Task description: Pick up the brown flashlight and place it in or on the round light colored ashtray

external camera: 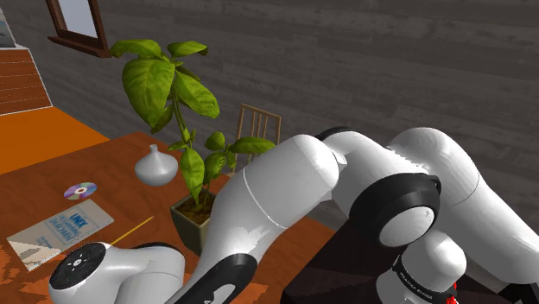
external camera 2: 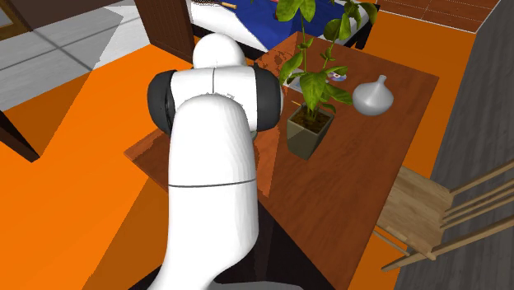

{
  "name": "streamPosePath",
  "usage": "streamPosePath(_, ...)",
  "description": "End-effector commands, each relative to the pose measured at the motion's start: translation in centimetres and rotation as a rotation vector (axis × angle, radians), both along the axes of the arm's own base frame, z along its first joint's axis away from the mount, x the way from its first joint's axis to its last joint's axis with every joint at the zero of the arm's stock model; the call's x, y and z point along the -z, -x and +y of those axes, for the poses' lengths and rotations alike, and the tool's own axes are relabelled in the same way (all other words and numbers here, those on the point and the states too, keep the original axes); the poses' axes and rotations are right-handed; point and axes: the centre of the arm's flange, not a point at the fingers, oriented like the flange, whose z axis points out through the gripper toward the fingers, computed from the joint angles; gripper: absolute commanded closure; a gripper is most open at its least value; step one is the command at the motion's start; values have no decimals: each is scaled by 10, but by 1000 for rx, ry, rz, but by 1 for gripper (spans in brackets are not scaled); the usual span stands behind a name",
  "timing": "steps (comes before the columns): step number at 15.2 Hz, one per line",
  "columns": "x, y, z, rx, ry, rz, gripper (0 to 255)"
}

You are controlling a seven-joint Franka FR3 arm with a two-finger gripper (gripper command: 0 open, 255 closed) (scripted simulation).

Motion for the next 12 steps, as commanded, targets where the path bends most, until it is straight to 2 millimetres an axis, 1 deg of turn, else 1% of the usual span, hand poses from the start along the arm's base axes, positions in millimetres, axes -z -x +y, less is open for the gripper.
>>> streamPosePath(1,-13,-1,1,0,0,0,0)
streamPosePath(4,-50,-1,2,0,0,0,0)
streamPosePath(12,-50,-1,2,0,0,0,0)
